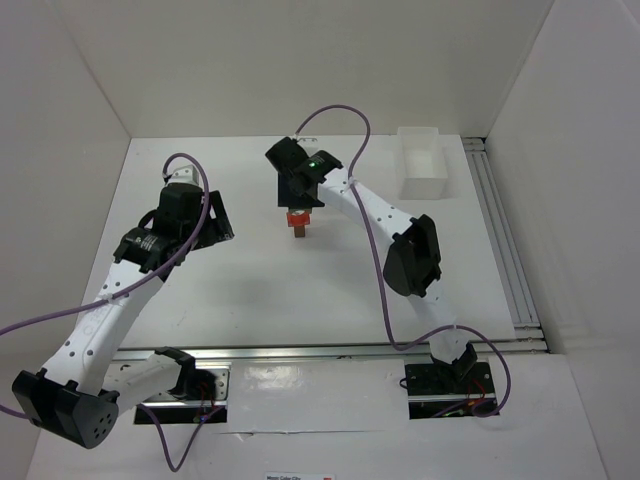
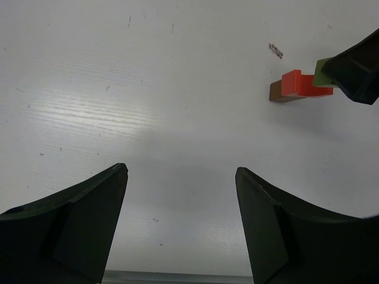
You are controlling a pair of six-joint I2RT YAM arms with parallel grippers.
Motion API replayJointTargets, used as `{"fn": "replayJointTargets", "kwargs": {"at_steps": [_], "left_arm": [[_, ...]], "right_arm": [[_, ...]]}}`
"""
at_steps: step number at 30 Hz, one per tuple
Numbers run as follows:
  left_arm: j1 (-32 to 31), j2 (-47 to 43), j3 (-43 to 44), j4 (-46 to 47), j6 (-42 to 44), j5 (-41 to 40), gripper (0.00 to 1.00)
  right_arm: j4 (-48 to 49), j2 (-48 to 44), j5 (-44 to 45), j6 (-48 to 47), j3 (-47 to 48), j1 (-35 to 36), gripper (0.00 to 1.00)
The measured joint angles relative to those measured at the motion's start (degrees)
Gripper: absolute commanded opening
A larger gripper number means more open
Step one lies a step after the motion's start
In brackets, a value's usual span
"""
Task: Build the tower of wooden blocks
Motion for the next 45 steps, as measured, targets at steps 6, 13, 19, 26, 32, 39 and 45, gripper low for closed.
{"fn": "replayJointTargets", "kwargs": {"at_steps": [6,13,19,26,32,39,45], "left_arm": [[0.0,0.0,0.1,0.0,0.0,-0.1,0.86],[0.0,0.0,0.1,0.0,0.0,-0.2,0.86],[0.0,0.0,0.1,0.0,0.0,-0.1,0.86],[0.0,0.0,0.1,0.0,0.0,-0.2,0.86],[0.0,0.0,0.1,0.0,0.0,-0.2,0.86],[0.0,0.0,0.1,0.0,0.0,-0.2,0.86],[0.0,0.0,0.1,0.0,0.0,-0.2,0.86]], "right_arm": [[0.0,1.2,0.0,0.0,1.1,0.0,0.56],[-0.2,2.8,0.0,-0.5,1.7,0.0,0.56],[-0.2,3.0,-0.2,-0.8,2.3,0.0,0.56],[-0.3,3.2,-0.5,-0.8,2.6,0.0,0.56],[-0.4,3.4,-0.7,-0.8,2.6,0.0,0.56],[-0.4,3.4,-0.8,-0.8,2.6,0.2,0.56],[-0.4,3.4,-0.8,-0.8,2.6,0.4,0.56]]}}
